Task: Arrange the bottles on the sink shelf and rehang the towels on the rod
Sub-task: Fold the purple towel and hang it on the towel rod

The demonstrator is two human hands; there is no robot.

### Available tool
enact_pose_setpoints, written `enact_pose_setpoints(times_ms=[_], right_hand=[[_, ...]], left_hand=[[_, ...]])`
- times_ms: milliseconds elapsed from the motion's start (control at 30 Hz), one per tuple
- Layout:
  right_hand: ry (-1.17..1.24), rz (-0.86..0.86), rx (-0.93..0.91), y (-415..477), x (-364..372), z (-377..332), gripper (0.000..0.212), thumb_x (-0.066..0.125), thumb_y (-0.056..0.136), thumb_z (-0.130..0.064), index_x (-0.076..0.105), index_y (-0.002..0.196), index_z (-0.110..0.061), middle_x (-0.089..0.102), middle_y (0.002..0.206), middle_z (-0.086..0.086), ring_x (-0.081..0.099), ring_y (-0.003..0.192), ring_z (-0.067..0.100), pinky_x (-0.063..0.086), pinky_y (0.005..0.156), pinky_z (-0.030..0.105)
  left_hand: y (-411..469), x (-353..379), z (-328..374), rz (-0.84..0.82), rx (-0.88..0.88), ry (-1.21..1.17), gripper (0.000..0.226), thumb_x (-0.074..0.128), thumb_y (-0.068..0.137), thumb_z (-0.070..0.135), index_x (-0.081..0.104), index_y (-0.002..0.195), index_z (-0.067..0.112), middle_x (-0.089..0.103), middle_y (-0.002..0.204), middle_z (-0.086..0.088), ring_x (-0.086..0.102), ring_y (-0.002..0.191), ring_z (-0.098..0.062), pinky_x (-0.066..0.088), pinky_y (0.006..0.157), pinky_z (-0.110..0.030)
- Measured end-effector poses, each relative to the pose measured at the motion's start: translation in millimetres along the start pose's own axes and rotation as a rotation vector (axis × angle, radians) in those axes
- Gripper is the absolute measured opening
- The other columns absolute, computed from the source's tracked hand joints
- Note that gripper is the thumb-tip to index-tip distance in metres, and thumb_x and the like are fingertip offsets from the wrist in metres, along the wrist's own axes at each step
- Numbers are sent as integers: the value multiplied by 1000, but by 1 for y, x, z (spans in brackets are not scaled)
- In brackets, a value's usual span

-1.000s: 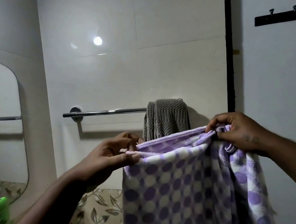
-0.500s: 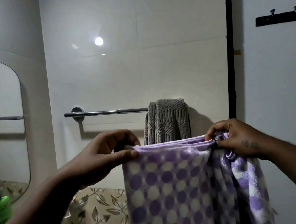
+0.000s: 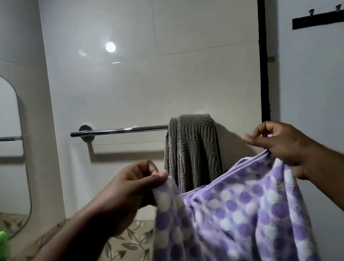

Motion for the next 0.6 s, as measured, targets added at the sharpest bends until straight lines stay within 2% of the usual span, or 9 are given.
enact_pose_setpoints(times_ms=[67,200,267,333,433,500,567,600], right_hand=[[66,17,20,-9,17,-6,31,86,76,-33,58,79,-18,45,68,3,39,58,18,41,68,38],[98,7,6,-30,60,-13,32,81,83,-32,55,81,-15,46,60,3,39,42,13,38,44,22],[159,-57,24,-40,79,-12,32,78,86,-31,53,85,-11,50,61,9,43,39,14,40,41,22],[209,-125,68,-47,86,-11,31,75,88,-31,53,88,-9,56,62,13,50,42,16,44,44,24],[250,-302,160,-53,78,-11,21,69,92,-23,56,95,-7,70,79,20,66,64,23,55,61,32],[293,-408,183,-56,70,-11,11,67,92,-9,61,101,-5,72,91,20,69,76,23,58,68,30],[277,-415,179,-57,61,-12,16,67,89,1,64,104,-5,71,87,12,69,73,17,57,63,24],[258,-365,167,-56,57,-11,17,68,87,4,66,102,-5,71,84,9,68,69,14,55,60,22]], left_hand=[[8,29,-9,-2,-7,-93,17,70,83,5,55,91,4,57,68,-10,53,53,-15,48,47,-23],[30,87,-31,-61,-30,-133,38,71,89,-1,62,125,5,64,87,-20,59,65,-22,51,51,-25],[40,103,-37,-81,2,-84,28,69,93,-1,66,121,-3,66,91,-24,61,70,-24,53,52,-25],[47,102,-42,12,15,0,16,69,93,-2,67,105,-12,67,81,-21,59,61,-22,50,47,-24],[49,86,-48,139,5,60,3,68,92,-5,67,89,-6,63,67,-15,55,53,-21,47,47,-26],[49,77,-48,167,-22,32,2,66,92,-7,68,93,-8,65,71,-18,57,56,-22,47,48,-27],[47,73,-47,179,-45,-14,6,67,92,-7,67,97,-10,66,74,-20,57,55,-22,49,46,-25],[46,73,-46,172,-55,-42,8,67,92,-6,67,99,-9,65,74,-19,57,54,-20,50,45,-24]])
Point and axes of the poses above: each hand's wrist, its own y-axis towards the middle knuckle, its own x-axis out of the palm, z = x × y, the point moved 5 cm from there along y, towards the middle knuckle
